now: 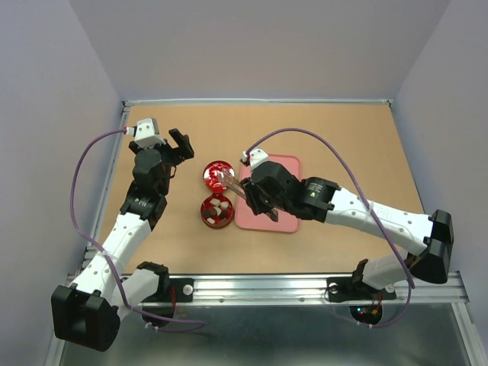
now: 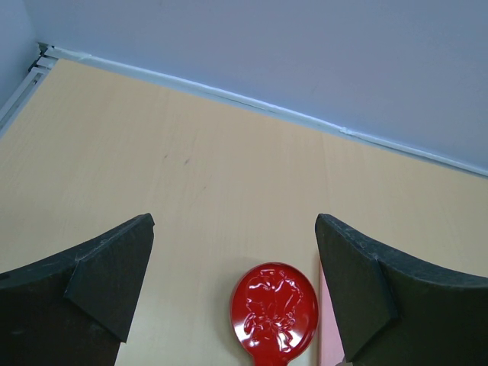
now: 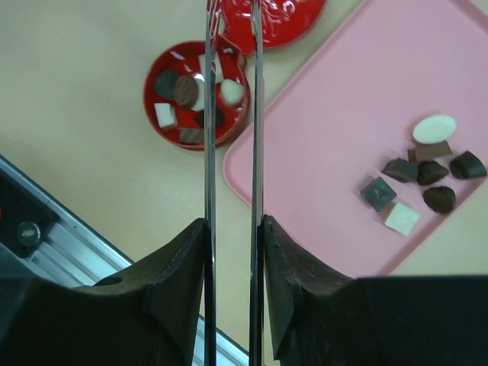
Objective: Pack the chocolate
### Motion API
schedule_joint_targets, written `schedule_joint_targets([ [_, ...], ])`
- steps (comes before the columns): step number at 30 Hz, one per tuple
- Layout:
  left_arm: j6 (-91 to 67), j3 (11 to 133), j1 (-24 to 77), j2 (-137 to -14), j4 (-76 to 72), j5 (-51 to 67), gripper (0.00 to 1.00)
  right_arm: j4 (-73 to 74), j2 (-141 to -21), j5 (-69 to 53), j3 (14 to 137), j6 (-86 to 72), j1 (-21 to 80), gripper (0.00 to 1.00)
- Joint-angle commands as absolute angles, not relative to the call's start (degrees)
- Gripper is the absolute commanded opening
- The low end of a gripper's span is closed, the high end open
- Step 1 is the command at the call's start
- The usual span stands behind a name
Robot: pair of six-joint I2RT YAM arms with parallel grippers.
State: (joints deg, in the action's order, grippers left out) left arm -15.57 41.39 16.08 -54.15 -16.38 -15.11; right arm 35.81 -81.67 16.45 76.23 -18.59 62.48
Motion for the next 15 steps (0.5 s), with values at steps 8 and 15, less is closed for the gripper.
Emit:
schedule_joint_targets([
  [8, -15.9, 44.2, 16.3, -52.7, -18.2, -15.1, 0.99, 49.2, -75.2, 24.2, 65.7, -33.3, 58.7, 0.39],
  [15, -15.9, 44.1, 16.3, -52.9, -18.4, -14.9, 0.99, 55.5, -69.4, 23.1, 64.6, -39.3, 58.7, 0.39],
])
